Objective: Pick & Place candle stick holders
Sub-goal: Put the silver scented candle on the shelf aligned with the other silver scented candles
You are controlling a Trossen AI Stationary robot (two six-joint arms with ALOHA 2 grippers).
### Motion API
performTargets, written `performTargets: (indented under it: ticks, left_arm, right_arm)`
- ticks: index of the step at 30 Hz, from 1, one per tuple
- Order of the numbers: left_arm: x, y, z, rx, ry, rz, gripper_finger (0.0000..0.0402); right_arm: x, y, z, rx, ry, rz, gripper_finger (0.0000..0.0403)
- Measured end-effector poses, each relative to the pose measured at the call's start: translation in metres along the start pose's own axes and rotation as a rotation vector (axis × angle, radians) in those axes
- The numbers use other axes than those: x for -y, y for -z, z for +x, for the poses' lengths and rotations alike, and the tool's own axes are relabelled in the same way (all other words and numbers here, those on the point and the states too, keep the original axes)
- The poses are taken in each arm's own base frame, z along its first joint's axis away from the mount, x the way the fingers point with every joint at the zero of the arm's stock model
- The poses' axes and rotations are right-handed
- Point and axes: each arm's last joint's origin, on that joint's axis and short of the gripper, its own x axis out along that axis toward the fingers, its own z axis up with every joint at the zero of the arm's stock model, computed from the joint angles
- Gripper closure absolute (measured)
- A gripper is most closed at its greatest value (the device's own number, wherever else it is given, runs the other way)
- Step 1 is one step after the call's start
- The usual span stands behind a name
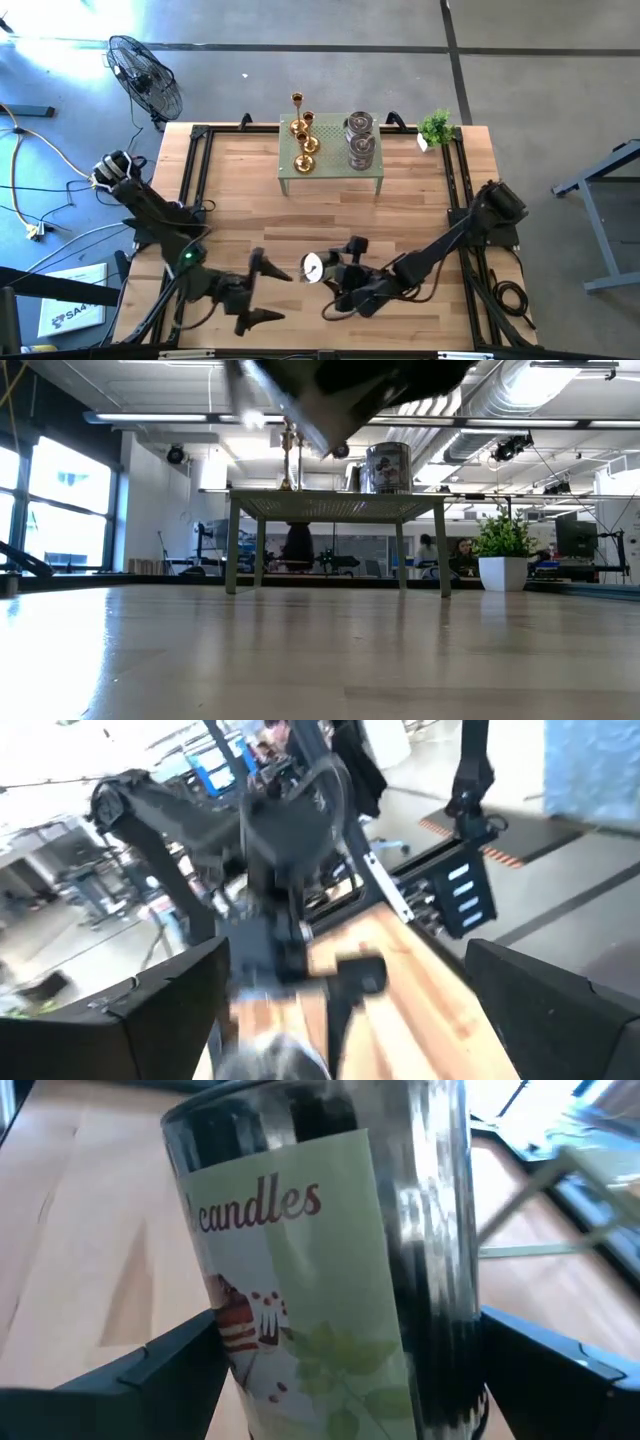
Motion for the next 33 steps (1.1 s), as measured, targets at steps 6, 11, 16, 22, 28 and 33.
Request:
performTargets:
  ticks: [6,11,16,22,28,33]
  left_arm:
    - [0.011,-0.004,-0.021,-0.074,-0.081,0.047,0.0002]
    - [0.015,-0.001,-0.023,-0.107,-0.082,0.051,0.0002]
    - [0.016,0.004,-0.024,-0.140,-0.070,0.008,0.0002]
    - [0.019,0.006,-0.023,-0.146,-0.021,-0.071,0.0002]
    - [0.021,0.011,-0.024,-0.183,0.030,-0.161,0.0002]
    - [0.023,0.015,-0.025,-0.215,0.054,-0.247,0.0002]
  right_arm:
    - [0.010,-0.011,-0.047,0.025,0.056,0.022,0.0033]
    - [0.019,-0.024,-0.090,0.107,0.073,0.038,0.0033]
    - [0.034,-0.035,-0.136,0.209,0.105,0.066,0.0033]
    - [0.060,-0.047,-0.182,0.318,0.152,0.110,0.0033]
    - [0.085,-0.052,-0.208,0.375,0.214,0.131,0.0033]
    - [0.107,-0.050,-0.226,0.401,0.253,0.127,0.0033]
